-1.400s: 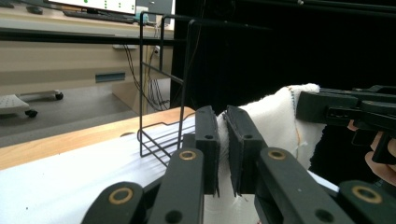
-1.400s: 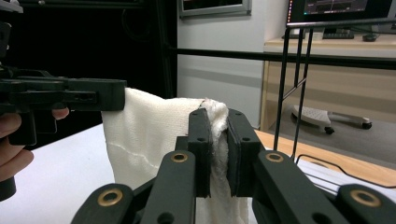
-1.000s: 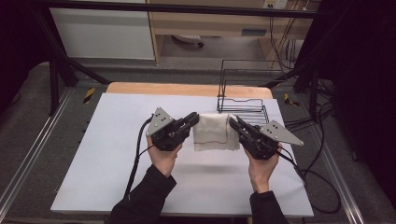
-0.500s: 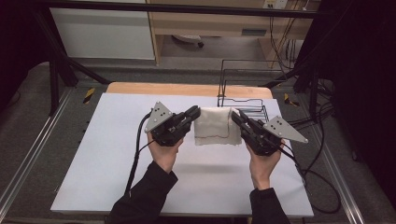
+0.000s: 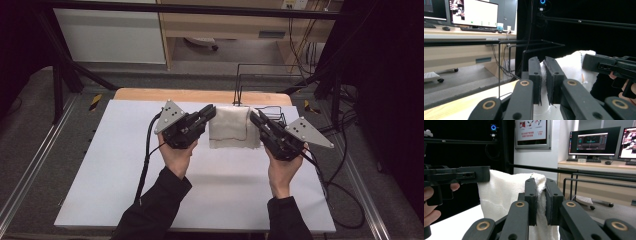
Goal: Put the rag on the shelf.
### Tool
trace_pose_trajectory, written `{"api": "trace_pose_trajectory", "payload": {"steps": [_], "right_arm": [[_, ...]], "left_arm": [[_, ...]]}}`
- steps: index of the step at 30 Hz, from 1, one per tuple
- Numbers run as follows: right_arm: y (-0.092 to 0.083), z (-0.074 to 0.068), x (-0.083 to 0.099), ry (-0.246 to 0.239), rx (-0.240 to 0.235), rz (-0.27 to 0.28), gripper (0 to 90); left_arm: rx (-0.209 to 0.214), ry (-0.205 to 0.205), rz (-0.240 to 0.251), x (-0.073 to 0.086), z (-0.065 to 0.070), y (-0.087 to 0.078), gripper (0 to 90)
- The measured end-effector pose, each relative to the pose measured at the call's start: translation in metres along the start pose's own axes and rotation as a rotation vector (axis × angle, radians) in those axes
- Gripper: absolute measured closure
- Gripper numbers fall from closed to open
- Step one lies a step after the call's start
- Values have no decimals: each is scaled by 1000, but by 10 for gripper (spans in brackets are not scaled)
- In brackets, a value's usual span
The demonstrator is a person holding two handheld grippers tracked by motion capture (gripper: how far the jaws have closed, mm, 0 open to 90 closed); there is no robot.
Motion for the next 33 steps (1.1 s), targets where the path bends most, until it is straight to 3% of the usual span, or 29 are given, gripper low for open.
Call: {"api": "trace_pose_trajectory", "payload": {"steps": [15, 33], "right_arm": [[4, 9, -19, -11, 28, 35, 818], [7, 35, -48, -39, 78, 69, 818]], "left_arm": [[12, 9, 22, -16, 3, 18, 832], [36, 17, 42, -35, 13, 55, 832]]}}
Point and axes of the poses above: each handheld gripper's, and its own axes: y roughly forward along the jaws, x roughly out of its underside, z roughly to its right, the point moved 8 cm from there along y, roughly forward along the jaws, and after that the axes turned 13 degrees about z, right-handed, at the moved point
